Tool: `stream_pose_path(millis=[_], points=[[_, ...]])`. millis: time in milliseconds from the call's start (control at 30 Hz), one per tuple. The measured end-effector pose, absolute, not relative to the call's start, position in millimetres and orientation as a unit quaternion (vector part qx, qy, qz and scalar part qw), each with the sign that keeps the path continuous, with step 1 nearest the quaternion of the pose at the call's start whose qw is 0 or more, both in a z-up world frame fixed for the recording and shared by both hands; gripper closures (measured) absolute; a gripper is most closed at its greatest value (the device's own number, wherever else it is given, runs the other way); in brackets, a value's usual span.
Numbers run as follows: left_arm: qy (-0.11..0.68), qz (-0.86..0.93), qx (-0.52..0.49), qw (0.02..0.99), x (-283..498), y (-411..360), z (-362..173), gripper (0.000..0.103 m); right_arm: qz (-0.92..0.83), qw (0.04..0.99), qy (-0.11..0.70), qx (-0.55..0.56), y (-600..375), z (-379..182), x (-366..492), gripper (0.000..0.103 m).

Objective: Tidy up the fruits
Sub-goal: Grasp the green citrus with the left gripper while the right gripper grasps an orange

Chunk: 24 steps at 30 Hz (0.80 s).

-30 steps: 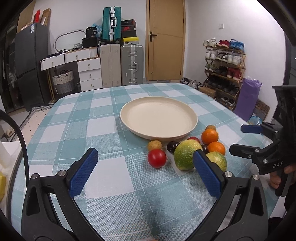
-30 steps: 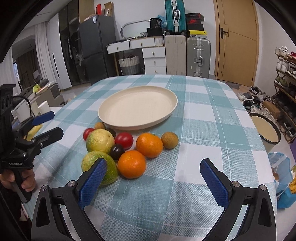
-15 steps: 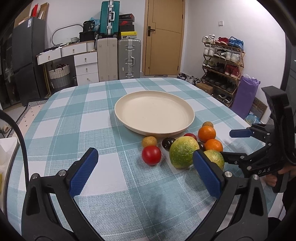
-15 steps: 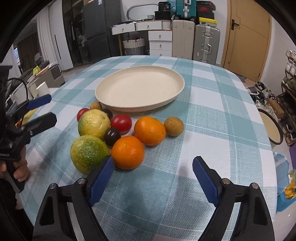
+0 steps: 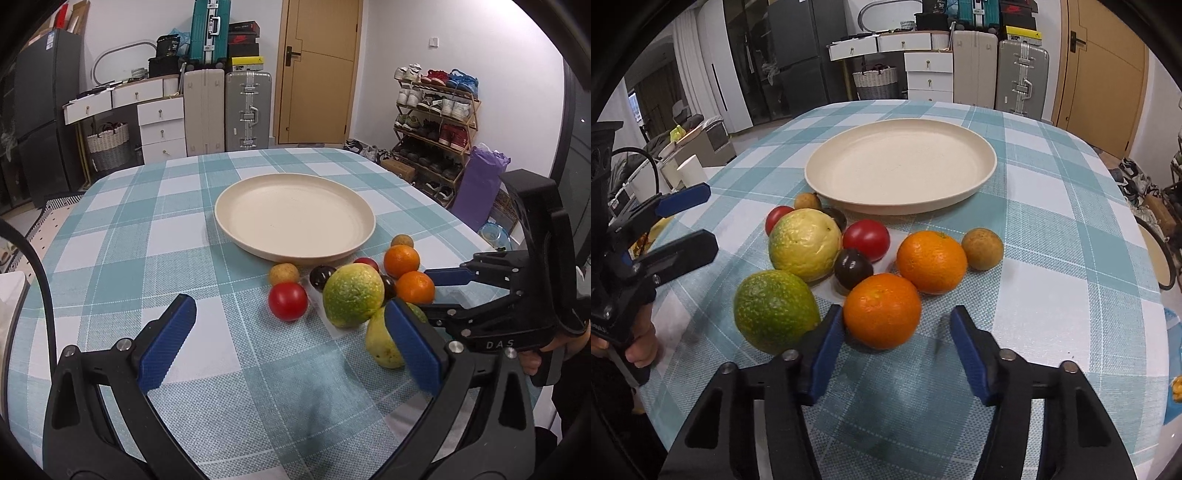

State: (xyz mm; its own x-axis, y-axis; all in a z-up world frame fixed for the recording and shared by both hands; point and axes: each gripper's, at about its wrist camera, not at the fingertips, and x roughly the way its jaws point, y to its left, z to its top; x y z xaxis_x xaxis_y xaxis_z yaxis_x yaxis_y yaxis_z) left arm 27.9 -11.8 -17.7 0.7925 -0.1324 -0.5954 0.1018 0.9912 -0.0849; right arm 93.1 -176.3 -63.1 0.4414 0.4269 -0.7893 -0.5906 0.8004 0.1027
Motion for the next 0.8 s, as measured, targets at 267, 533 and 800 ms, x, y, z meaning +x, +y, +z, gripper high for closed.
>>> stream_pose_path(millis=[267,533,800], points=[[0.329,-0.092,-0.027,0.939,25.6,-19.6,-20.7,0.001,0.307,0.845,0.430,-0.078,-174.0,-60.2,83.4,0.062],[0.371,-0.138,-0.036,0.918,30.1,-31.6,-33.5,0.001,0.305,0.849,0.426,-0.063,-178.8,-57.1,71.3,0.062],[0.400,-0.144,-0.012,0.905,37.8,-51.1,-45.1,0.008,0.325,0.843,0.425,-0.064,-174.4,-57.3,67.7,0.062]])
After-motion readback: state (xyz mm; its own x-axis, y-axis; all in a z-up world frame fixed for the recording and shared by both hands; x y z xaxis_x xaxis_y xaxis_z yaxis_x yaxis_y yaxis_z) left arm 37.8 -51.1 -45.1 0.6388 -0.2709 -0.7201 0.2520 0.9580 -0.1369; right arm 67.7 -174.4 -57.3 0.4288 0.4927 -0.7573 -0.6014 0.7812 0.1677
